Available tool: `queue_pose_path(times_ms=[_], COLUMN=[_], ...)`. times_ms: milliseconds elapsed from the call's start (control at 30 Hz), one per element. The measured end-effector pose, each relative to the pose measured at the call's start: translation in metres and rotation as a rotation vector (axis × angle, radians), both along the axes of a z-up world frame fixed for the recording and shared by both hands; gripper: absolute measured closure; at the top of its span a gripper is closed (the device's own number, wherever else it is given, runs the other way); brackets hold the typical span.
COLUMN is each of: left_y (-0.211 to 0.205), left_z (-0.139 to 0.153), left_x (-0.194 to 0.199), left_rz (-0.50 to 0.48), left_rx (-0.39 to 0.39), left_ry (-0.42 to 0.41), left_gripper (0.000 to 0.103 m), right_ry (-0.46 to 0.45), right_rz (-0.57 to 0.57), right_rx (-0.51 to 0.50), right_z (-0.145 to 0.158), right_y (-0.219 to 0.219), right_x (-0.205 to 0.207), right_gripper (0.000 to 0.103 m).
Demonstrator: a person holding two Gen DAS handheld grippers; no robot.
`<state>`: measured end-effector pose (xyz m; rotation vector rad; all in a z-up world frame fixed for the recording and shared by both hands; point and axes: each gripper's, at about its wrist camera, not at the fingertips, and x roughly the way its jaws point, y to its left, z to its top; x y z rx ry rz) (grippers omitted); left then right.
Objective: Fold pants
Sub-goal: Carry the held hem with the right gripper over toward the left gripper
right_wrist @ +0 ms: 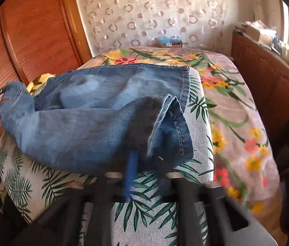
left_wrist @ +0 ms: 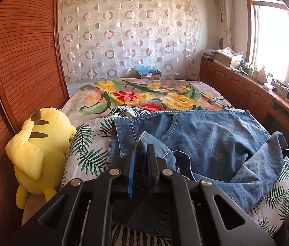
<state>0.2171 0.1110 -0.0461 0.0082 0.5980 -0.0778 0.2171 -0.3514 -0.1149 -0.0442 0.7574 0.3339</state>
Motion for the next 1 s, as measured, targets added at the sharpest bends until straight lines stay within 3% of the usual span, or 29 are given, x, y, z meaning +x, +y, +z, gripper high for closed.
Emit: queue_pose_path(times_ms=[233, 433, 700, 1000], left_y=[0.007, 0.014, 0.017, 0.026], left_z=[0.018, 0.035, 0.046, 0.038], left_x=[0.002, 0.009, 0.033, 0.071], left_rz=[0.007, 0.028, 0.062, 0.066], left_rx=[-0.023, -0.023, -0.003, -0.024], left_ry=[-0.043, -0.076, -0.089, -0.053], left_gripper=[0.092, 0.092, 0.092, 0.092], right_ry=[-0.132, -0.218, -0.242, -0.237], right_rz=[-0.013, -0.067, -0.12, -0.142], right_rx=[0.056, 0.024, 0.007, -0.009], right_z=[0.047, 0.079, 0.092, 0.095], right_y=[-0.021, -0.031, -0.021, 0.004], right_x=[-0.008, -0.002, 0.02, 0.039], right_gripper=[0.101, 0.101, 0.101, 0.101])
